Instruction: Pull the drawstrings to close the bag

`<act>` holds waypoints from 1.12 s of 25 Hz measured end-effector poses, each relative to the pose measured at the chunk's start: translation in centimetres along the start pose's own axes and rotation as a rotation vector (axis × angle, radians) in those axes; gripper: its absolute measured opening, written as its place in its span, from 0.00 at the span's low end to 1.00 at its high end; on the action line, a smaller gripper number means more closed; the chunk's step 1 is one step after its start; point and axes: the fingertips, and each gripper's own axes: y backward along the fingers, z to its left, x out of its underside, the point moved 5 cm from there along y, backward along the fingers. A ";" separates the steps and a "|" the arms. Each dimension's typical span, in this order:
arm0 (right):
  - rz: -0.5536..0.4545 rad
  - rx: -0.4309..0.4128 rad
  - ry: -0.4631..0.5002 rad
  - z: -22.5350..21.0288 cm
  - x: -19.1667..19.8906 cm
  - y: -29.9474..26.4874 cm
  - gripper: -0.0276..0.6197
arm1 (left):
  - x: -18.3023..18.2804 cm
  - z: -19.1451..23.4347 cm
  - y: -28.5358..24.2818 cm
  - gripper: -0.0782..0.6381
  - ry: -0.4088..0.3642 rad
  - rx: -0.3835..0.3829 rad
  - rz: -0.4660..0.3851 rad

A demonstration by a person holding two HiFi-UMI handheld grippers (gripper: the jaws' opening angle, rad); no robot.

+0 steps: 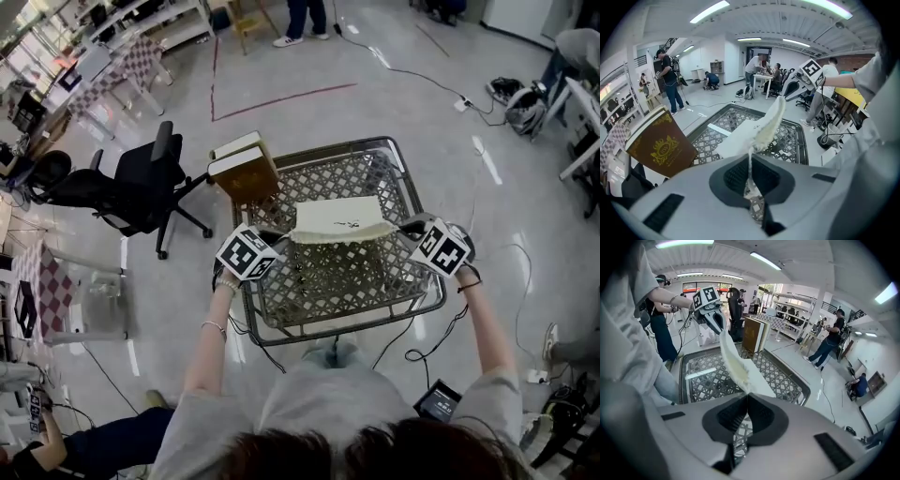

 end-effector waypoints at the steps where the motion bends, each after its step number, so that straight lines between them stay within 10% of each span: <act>1: -0.002 0.009 0.000 -0.2 -0.1 0.2 0.08 | -0.2 0.1 0.3 0.14 -0.002 -0.006 -0.007; 28: -0.179 0.194 -0.035 -1.9 -4.7 5.5 0.08 | -3.1 0.3 6.5 0.14 0.003 -0.148 -0.175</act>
